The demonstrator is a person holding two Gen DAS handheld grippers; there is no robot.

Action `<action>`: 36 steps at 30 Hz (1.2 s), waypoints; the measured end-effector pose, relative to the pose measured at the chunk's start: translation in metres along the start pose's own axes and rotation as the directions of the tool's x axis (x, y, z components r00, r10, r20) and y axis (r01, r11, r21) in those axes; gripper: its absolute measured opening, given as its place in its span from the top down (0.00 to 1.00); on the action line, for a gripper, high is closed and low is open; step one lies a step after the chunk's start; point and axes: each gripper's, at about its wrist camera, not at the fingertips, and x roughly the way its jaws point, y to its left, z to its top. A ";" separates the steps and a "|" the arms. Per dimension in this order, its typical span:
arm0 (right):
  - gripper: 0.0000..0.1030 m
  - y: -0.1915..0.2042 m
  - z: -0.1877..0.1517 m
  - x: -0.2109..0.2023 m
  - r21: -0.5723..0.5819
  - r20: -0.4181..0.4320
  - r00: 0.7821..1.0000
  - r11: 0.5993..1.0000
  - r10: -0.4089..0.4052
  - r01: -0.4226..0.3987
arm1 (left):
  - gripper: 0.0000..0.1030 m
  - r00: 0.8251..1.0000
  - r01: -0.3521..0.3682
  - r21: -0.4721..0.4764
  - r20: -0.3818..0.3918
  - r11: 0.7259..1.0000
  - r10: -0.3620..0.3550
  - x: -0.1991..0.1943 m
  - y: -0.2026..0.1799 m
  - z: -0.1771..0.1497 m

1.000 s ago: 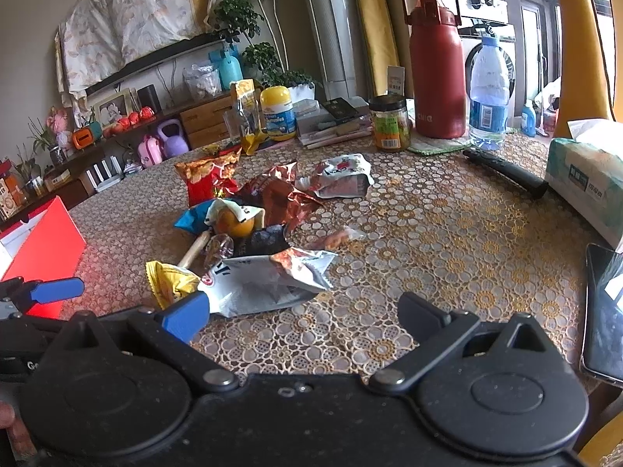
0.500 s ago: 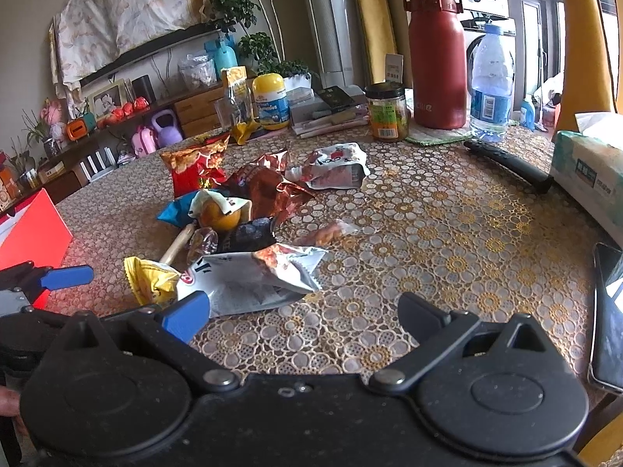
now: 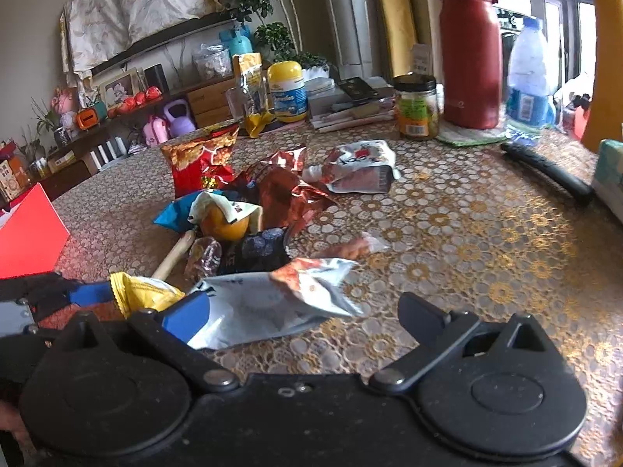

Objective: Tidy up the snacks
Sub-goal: 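Grasp the yellow snack bag with the left tool while the right tool grasps the silver-white bag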

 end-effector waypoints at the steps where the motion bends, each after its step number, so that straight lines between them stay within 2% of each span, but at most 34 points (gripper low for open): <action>1: 0.00 0.000 0.001 0.003 0.008 -0.002 1.000 1.000 0.016 -0.016 | 0.60 1.000 -0.003 0.006 0.002 1.000 0.003 0.000 -0.001 0.000; 3: 0.00 -0.001 0.003 0.009 0.032 -0.010 0.999 0.999 0.039 -0.038 | 0.69 1.000 0.003 0.013 0.000 1.000 -0.003 0.002 -0.003 -0.001; 10: 0.01 -0.004 0.002 0.025 0.095 -0.015 0.994 0.990 0.110 -0.108 | 0.75 1.000 0.022 0.006 -0.009 1.000 -0.022 0.000 -0.002 -0.003; 12: 0.05 -0.007 0.002 0.026 0.119 -0.008 0.991 0.984 0.135 -0.133 | 0.75 1.000 0.024 0.006 -0.010 1.000 -0.024 -0.001 -0.001 -0.003; 13: 0.11 -0.008 0.001 0.026 0.127 -0.005 0.989 0.981 0.151 -0.149 | 0.75 1.000 0.024 0.005 -0.011 1.000 -0.024 -0.001 -0.001 -0.003; 14: 0.13 -0.008 0.002 0.026 0.131 -0.002 0.988 0.979 0.156 -0.154 | 0.75 1.000 0.025 0.003 -0.010 1.000 -0.025 -0.001 -0.001 -0.004; 26: 0.27 -0.011 -0.003 0.010 0.173 0.058 0.982 0.967 0.178 -0.186 | 0.80 1.000 0.011 -0.043 0.018 0.999 -0.010 -0.021 0.006 -0.004; 36: 0.29 -0.003 0.009 -0.026 0.144 0.139 0.975 0.971 0.172 -0.192 | 0.80 0.995 -0.026 -0.078 0.093 0.997 0.033 -0.068 0.014 0.001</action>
